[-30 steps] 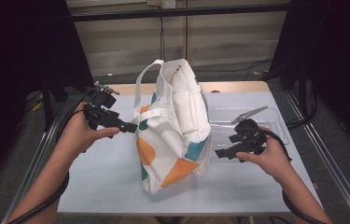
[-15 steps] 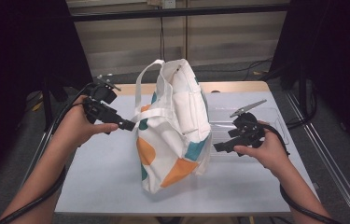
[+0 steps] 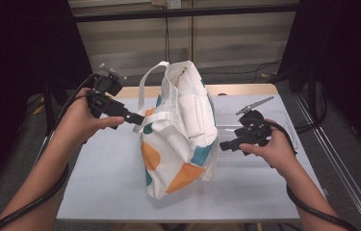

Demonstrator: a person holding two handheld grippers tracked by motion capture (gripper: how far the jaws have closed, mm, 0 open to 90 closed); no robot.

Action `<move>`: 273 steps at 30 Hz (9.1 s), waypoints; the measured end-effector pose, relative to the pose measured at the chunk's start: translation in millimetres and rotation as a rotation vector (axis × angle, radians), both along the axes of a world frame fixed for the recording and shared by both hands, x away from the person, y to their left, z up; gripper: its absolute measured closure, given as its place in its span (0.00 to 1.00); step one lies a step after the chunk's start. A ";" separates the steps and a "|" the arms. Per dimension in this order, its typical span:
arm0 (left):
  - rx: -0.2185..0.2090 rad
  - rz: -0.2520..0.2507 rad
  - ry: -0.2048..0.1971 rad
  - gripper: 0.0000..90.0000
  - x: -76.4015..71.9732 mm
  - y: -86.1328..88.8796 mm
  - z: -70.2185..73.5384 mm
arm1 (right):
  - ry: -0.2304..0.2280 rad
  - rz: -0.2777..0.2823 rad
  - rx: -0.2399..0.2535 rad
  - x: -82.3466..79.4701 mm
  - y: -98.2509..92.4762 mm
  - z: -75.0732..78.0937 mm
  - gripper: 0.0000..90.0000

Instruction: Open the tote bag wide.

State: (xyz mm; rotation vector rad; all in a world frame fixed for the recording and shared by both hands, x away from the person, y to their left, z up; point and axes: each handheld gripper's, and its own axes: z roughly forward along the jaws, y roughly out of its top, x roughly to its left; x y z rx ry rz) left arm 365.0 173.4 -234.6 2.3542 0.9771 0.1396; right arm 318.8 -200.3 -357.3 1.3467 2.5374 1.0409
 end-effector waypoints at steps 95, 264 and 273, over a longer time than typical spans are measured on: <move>0.015 0.176 0.198 0.97 20.6 -1.3 -28.9 | 0.175 -0.106 0.002 58.3 49.9 27.5 0.89; -0.080 0.192 0.247 0.78 -4.1 49.8 -135.1 | 0.148 -0.097 -0.053 38.1 81.9 -47.6 0.71; -0.085 0.187 0.177 0.71 2.8 46.1 -100.8 | 0.124 -0.109 -0.053 44.0 76.3 -33.0 0.69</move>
